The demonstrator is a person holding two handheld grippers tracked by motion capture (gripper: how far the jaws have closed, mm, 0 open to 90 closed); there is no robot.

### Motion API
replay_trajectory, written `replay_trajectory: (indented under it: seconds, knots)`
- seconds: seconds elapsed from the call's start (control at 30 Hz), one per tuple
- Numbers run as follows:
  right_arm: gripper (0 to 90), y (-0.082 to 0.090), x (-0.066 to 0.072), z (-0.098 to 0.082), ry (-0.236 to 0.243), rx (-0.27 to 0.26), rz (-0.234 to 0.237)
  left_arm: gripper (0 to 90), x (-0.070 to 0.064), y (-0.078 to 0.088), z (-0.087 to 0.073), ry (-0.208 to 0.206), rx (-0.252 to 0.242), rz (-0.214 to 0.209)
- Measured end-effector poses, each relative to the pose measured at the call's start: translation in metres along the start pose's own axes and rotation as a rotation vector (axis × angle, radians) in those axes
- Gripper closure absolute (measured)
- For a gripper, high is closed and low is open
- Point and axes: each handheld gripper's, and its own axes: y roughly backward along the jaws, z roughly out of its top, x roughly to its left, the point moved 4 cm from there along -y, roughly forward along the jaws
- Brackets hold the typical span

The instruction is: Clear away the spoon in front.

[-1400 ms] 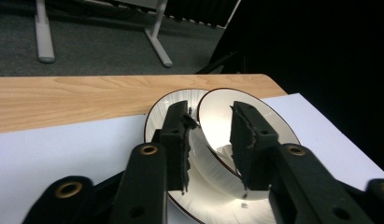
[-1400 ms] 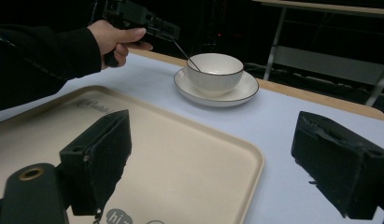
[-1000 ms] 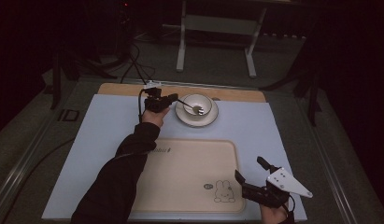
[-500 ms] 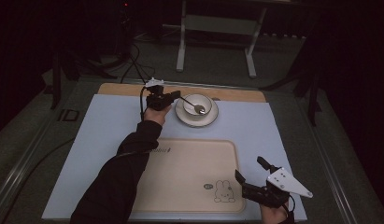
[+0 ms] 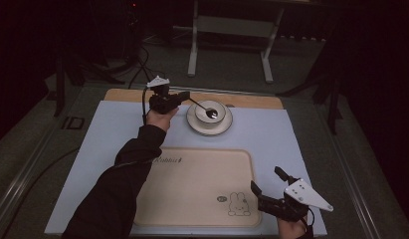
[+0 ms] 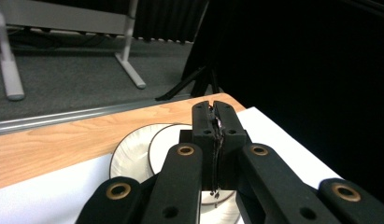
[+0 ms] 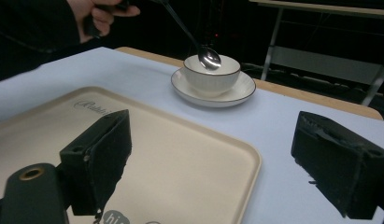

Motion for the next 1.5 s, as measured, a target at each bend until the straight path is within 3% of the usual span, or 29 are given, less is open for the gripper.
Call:
replay_trajectory:
  seconds: [0.23, 0.4, 0.87, 1.13, 1.5]
  knots:
    - [12.2, 0.001, 0.001, 0.001, 0.004, -0.008, -0.006, 89.6, -0.004, 0.023, 0.007, -0.029, 0.003, -0.008]
    - [12.2, 0.0, 0.001, 0.001, 0.007, -0.007, -0.006, 89.6, -0.003, 0.042, 0.011, -0.02, 0.001, -0.017]
    - [12.2, -0.002, 0.002, 0.0, 0.01, -0.004, -0.003, 89.6, -0.004, 0.095, 0.025, -0.06, 0.017, -0.037]
    - [12.2, -0.003, 0.001, -0.001, 0.004, 0.0, -0.002, 89.6, -0.007, 0.118, 0.031, -0.097, 0.047, -0.061]
    - [12.2, -0.004, 0.004, -0.001, 0.003, 0.004, 0.006, 89.6, -0.011, 0.137, 0.026, -0.148, 0.124, -0.079]
